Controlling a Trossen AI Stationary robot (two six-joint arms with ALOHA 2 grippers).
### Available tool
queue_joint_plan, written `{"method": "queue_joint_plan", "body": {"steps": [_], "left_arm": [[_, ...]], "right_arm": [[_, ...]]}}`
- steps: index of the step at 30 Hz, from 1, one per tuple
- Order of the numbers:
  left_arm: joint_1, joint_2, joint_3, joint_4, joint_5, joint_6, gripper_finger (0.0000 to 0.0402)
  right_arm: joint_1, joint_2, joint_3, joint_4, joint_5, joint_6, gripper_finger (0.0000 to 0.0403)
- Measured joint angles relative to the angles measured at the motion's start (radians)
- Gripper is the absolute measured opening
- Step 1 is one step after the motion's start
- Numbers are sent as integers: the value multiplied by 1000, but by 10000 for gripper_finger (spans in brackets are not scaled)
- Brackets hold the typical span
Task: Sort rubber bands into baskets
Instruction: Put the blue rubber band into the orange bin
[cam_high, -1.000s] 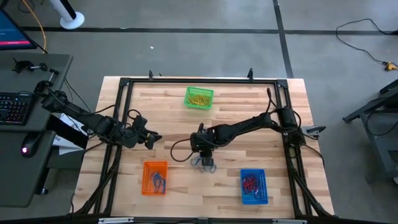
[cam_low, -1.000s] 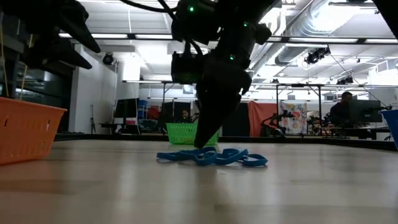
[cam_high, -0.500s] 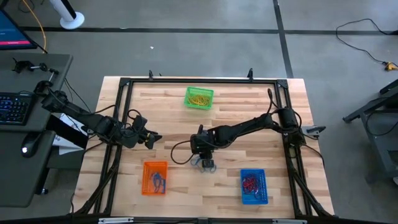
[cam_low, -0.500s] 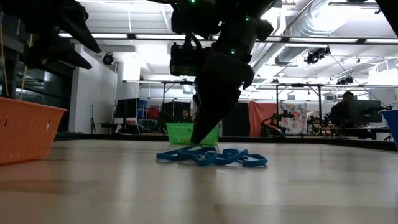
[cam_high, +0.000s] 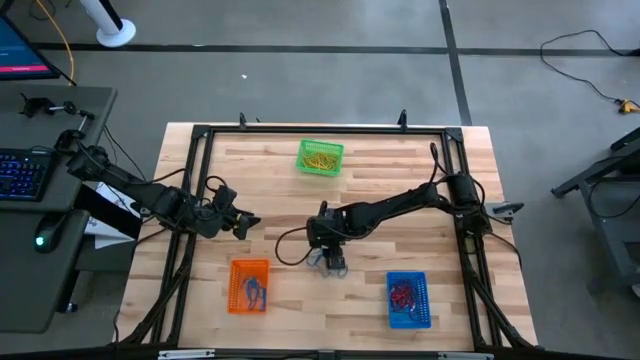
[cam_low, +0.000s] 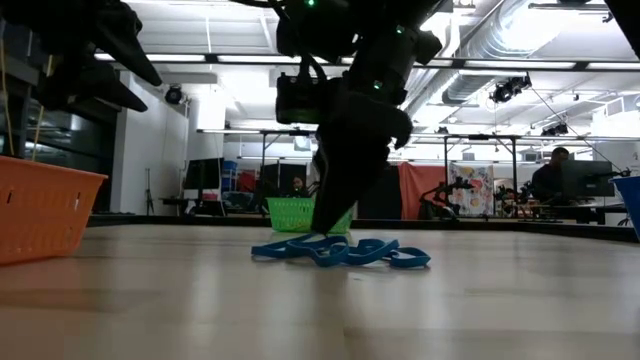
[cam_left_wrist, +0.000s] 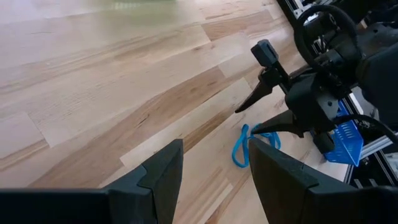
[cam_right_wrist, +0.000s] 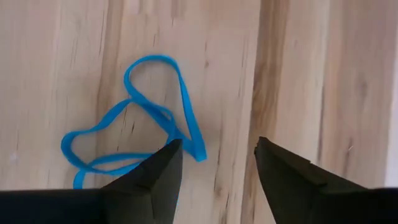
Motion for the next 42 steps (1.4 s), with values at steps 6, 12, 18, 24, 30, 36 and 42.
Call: {"method": "queue_joint_plan", "body": {"steps": [6,12,18,24,30,36,42], "left_arm": [[0,0,0,-6,0,1,175],[0,0,0,-11,0,0,175],[0,0,0,-11,0,-1,175],[0,1,0,-14,0,-5,175],[0,1,0,-16,0,-4,175],[0,1,0,-17,-12,-1,175],[0,1,0,-17,-18,-2,175]], "right_arm": [[0,8,0,11,-14,-12,156],[6,9,0,37,-37,-34,133],[6,37,1,24,-14,-38,132],[10,51,3,19,-8,-39,104],[13,44,12,-8,-2,26,10],[10,-17,118,-56,58,45,3],[26,-25,258,106,21,74,1]]}}
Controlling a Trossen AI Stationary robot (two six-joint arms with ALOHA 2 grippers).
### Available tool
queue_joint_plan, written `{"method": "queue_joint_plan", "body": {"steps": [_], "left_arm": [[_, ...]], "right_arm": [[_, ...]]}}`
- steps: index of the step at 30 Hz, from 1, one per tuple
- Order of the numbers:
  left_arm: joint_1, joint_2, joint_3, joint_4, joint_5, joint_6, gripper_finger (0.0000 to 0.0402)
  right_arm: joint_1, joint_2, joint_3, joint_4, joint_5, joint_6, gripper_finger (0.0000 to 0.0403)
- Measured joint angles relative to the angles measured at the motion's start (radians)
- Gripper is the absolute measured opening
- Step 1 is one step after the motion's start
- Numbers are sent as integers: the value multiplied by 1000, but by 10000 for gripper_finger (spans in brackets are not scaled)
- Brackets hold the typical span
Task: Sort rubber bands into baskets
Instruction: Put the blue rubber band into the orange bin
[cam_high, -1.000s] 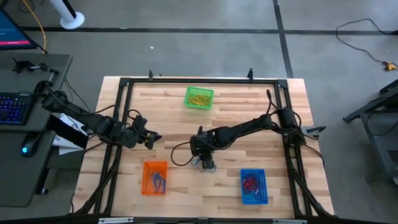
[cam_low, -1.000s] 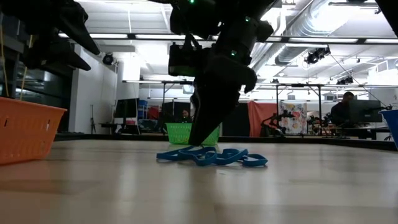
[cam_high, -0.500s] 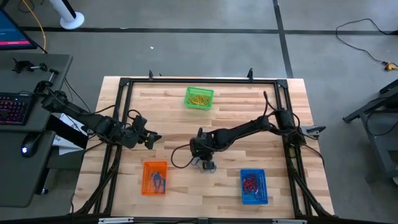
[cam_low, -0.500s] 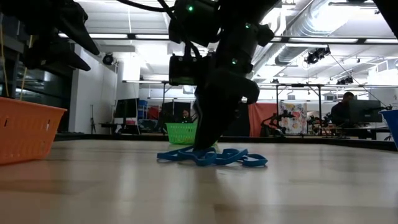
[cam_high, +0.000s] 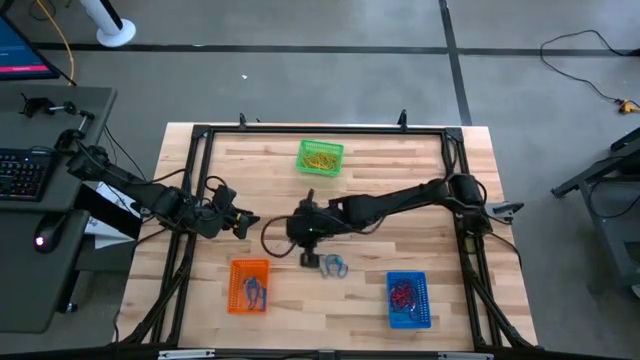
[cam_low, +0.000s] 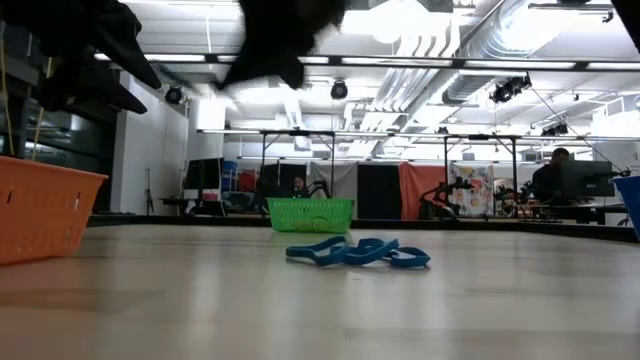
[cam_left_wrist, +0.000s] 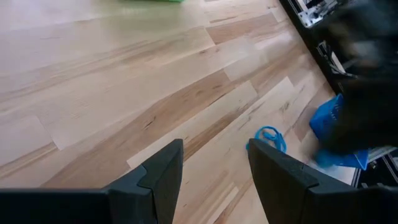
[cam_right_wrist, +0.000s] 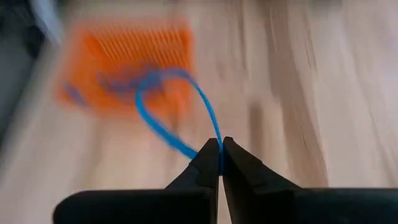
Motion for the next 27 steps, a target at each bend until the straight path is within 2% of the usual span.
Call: {"method": "queue_joint_plan", "body": {"steps": [10,18,27], "left_arm": [[0,0,0,-2,-1,1,175],[0,0,0,1,-16,0,175],[0,0,0,1,-19,-4,175]], "right_arm": [[76,65,43,326,-5,127,0],[101,182,42,562,-5,261,0],[102,255,42,605,13,388,0]]}}
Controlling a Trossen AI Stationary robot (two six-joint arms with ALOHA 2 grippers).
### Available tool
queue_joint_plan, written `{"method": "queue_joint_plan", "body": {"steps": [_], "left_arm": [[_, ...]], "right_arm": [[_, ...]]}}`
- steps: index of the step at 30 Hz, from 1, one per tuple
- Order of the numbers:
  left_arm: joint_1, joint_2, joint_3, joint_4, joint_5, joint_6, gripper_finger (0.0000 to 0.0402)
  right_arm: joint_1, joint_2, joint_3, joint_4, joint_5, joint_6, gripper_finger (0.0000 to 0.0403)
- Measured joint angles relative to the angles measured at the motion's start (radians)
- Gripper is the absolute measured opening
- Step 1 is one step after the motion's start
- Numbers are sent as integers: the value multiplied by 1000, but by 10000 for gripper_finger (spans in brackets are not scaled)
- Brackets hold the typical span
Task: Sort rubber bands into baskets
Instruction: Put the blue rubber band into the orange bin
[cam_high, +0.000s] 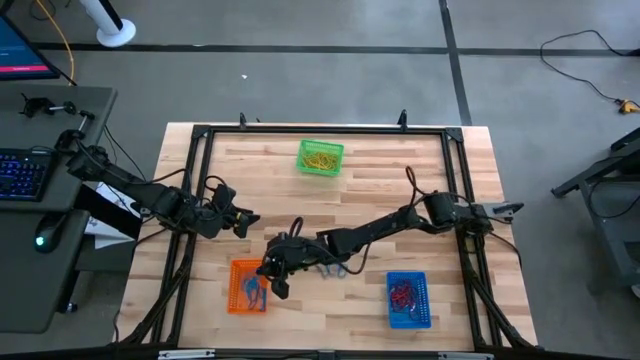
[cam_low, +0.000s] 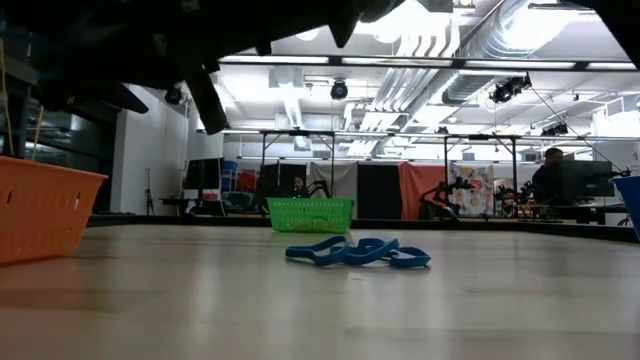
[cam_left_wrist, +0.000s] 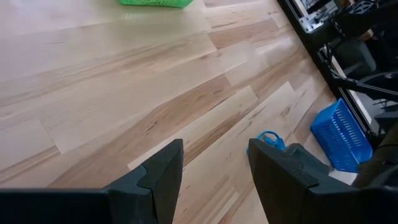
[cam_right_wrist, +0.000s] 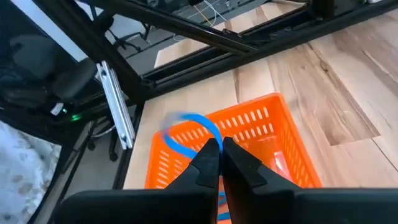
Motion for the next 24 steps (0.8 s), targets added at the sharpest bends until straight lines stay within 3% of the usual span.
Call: {"method": "queue_joint_plan", "body": {"steps": [5,13,15,19,24], "left_arm": [[0,0,0,-1,0,0,175],[0,0,0,-1,0,5,175],[0,0,0,-2,0,5,175],[0,0,0,-2,0,6,175],[0,0,0,-2,0,7,175]], "right_arm": [[0,1,0,4,-21,-23,31],[-4,1,0,23,-38,-3,200],[-13,-12,0,-9,-83,-4,236],[-53,-87,1,-244,-180,-19,269],[-73,-179,1,-682,-137,-196,266]]}}
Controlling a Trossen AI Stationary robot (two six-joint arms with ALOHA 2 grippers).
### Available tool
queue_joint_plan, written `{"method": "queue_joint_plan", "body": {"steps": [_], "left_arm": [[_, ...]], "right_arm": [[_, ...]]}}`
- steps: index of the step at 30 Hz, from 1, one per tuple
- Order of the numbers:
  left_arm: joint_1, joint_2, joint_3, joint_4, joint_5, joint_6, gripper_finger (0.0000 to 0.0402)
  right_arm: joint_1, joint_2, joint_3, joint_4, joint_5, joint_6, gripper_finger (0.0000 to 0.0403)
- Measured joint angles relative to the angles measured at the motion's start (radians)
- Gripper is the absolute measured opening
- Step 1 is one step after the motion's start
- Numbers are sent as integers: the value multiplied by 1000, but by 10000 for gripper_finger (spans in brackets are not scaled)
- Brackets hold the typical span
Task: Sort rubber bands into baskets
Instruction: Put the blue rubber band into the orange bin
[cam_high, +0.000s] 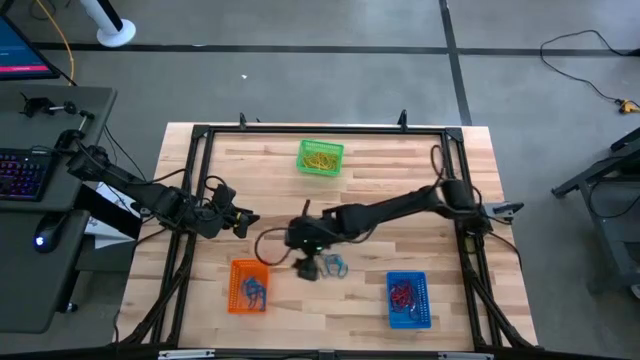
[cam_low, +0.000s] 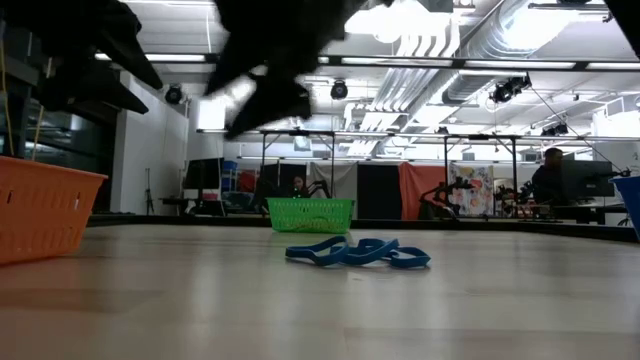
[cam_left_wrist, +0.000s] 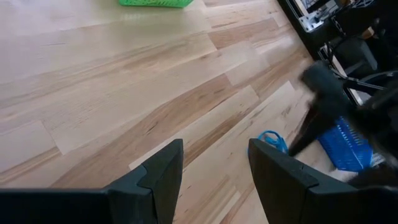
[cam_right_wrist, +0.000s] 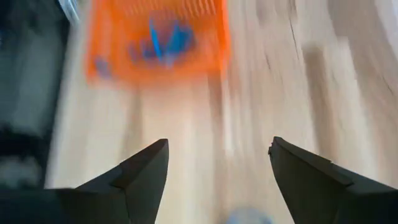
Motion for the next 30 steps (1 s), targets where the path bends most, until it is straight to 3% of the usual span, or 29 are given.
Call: {"method": "queue_joint_plan", "body": {"steps": [4,9,12,19,30], "left_arm": [[0,0,0,0,0,0,175],[0,0,0,0,0,0,175],[0,0,0,1,-6,0,175],[0,0,0,0,-8,0,175],[0,0,0,0,-9,0,175]], "right_arm": [[12,-77,-96,-166,21,-72,260],[24,-188,-371,-22,48,84,259],[27,-208,-441,76,71,204,258],[71,-136,-397,103,180,279,221],[103,-35,-277,-64,302,332,131]]}}
